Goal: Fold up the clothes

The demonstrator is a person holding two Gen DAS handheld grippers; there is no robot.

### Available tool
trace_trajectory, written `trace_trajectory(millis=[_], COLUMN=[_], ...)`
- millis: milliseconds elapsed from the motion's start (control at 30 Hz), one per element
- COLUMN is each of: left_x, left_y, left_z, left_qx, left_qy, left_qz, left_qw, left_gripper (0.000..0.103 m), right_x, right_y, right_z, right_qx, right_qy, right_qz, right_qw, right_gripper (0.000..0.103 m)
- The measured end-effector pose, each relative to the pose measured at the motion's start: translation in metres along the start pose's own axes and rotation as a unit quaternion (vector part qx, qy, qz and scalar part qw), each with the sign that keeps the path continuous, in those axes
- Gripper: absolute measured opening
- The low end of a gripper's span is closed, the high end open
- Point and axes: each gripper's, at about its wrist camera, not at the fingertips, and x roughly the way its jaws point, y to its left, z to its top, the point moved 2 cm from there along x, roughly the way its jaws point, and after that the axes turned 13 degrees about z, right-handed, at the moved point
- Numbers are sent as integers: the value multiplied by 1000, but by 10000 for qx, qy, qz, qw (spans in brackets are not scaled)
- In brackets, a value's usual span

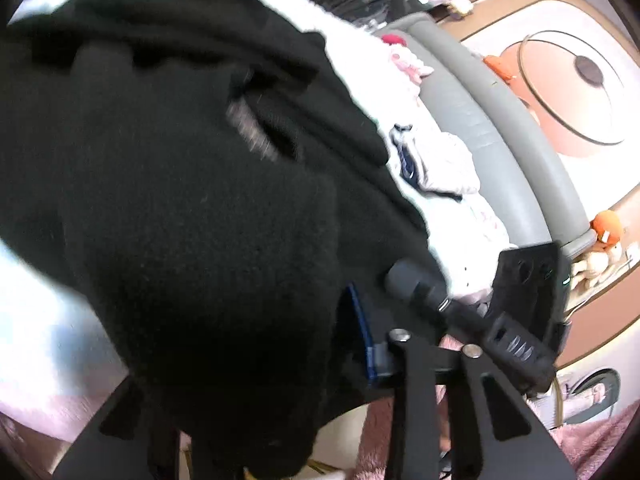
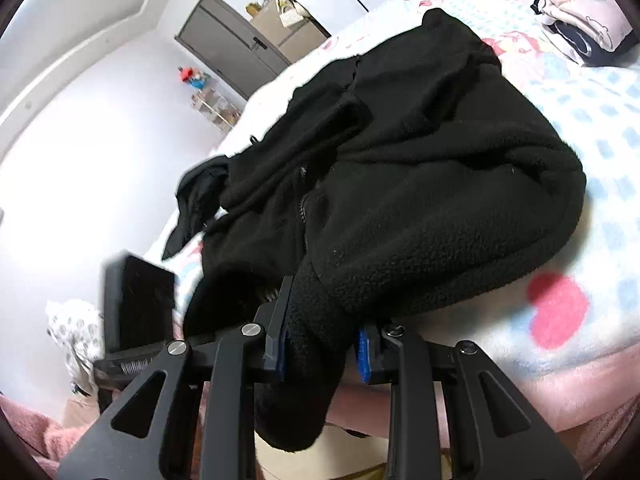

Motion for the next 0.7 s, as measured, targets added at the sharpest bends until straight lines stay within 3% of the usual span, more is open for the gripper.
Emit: trace_trajectory(millis=[100,167,333,533,700], left_x=[-14,-18,-9,1,-1], left_y=[-3,-4,12,46,59], left_z=[8,11,6,-8,-6], left_qx=[-124,-117,-364,-970,-1638], left_qy=[-273,-358,-71,186,6], left_qz=[-204,-220,-216,-119,-727], left_qw=[9993,9990,9991,9950,9838], left_gripper=[24,24,26,41,46], right_x=[3,3,-4,-12,-19], right_y=[-9,-16,-27,-26,-37], right_z=[-3,-3,0,-2,-3], right_qx=[169,318,585,628,1022], right_qy=[101,60,-82,-177,-277], right_qz=[-65,-146,-161,-278,-261], right_qw=[9998,9994,9981,9975,9940], right_gripper=[39,52,53,53,55])
